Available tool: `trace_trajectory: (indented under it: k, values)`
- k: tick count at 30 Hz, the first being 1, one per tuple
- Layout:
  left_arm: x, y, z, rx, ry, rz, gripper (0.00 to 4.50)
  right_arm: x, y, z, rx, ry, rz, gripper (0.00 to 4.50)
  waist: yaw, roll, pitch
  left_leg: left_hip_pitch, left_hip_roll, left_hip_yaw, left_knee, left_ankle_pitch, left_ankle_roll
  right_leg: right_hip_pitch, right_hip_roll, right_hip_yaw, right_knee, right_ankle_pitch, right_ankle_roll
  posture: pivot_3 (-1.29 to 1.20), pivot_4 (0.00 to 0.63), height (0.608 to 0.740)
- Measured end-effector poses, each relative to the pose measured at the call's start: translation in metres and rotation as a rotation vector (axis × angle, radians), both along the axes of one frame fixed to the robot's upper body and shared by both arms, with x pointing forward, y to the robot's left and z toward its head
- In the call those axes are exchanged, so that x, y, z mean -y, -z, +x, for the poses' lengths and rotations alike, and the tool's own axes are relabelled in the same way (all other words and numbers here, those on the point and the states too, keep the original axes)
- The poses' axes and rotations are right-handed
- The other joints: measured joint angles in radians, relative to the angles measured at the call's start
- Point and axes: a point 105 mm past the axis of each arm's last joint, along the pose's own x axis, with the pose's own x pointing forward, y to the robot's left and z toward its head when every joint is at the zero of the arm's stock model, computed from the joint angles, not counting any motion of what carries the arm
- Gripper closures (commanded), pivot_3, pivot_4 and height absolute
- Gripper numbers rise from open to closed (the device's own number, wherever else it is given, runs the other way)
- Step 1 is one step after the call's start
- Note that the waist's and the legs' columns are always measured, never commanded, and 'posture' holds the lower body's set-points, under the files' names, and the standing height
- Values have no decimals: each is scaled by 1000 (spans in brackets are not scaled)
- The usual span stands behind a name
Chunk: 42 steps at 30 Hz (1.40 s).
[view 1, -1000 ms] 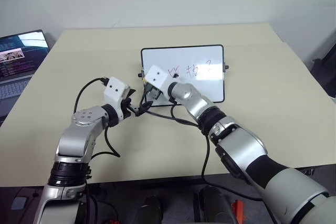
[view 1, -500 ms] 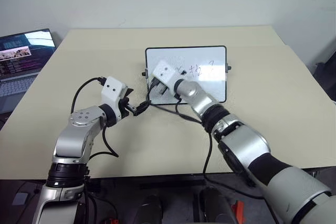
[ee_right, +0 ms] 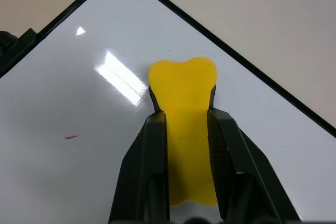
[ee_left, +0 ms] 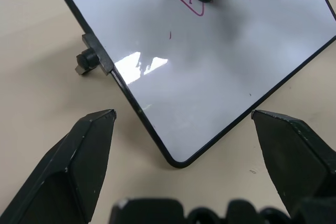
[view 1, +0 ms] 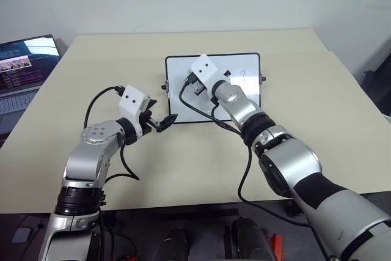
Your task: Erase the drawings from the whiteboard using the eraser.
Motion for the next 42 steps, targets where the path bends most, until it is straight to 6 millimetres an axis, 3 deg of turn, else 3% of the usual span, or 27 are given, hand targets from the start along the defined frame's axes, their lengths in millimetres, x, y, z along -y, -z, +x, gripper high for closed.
trace_trajectory:
  k: [7,13,15,17,19,30,42]
  values:
    - [0,1,0,-4,-2,0,0,-10,0,-5,1,-59,-40,3827,-7,0,0,-1,0,0,0,0,0,-1,0,0,0,0,0,0,150,740]
    - [0,2,0,-14,-3,-1,0,-35,-21,-18,26,-159,-24,3827,-7,0,0,-10,0,0,0,0,0,-10,0,0,-1,3,-5,0,150,740]
    - [0,2,-1,-17,1,-1,0,-43,-14,-24,11,-192,-25,3827,-7,0,0,-10,0,0,0,0,-1,-10,0,0,-1,3,-5,0,150,740]
    - [2,3,-1,-24,15,1,0,-47,5,-29,-37,-203,-36,3827,-6,0,0,-11,0,0,-1,-1,-1,-10,0,-1,-1,3,-5,0,150,740]
    - [4,5,-2,-29,26,3,0,-45,19,-29,-67,-192,-48,3827,-6,0,0,-13,0,0,-1,-1,-2,-12,0,0,-1,3,-5,0,150,740]
    - [5,6,-2,-33,30,3,0,-36,26,-23,-57,-120,-43,3828,10,0,0,-8,0,-1,1,-1,-2,-7,0,-1,-1,0,-1,0,150,740]
    - [4,6,-2,-31,30,3,0,-17,10,-9,13,-2,-9,3828,12,0,0,-6,0,-1,1,0,-2,-5,0,-1,0,0,-1,0,150,740]
